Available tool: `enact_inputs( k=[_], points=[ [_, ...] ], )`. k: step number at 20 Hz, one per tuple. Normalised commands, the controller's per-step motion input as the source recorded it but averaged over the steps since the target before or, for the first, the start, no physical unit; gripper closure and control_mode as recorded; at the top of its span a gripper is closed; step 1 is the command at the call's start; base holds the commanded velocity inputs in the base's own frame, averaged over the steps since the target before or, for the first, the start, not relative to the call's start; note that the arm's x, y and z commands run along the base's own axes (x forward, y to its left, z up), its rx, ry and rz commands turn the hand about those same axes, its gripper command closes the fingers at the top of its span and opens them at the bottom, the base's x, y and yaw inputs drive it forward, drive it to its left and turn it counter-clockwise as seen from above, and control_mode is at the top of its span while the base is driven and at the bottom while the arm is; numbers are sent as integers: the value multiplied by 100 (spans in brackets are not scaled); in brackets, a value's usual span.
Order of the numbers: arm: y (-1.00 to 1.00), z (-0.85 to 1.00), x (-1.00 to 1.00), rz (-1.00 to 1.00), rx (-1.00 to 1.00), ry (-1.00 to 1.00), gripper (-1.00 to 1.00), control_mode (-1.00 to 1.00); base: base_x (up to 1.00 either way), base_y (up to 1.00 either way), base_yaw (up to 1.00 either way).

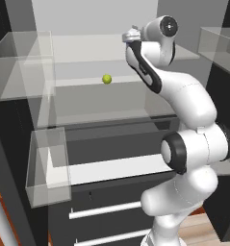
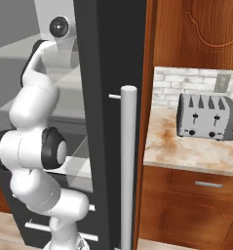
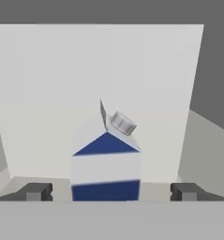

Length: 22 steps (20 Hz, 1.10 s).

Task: Take out the milk from the fridge and place it on the tray on the counter. Then take the sugar cube near the tray and place it in the tray.

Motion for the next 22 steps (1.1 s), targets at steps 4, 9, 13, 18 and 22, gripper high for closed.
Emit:
enact_inputs(
  k=[4,9,13,18,22],
  points=[
    [0,-4,31,0,0,0,-100,-100,0,0,0],
    [0,-3,31,0,0,0,-100,-100,0,0,0],
    [1,-6,34,0,0,0,-100,-100,0,0,0],
    [2,0,22,0,0,0,-100,-100,0,0,0],
    [7,0,7,0,0,0,100,-100,0,0,0]
  ],
)
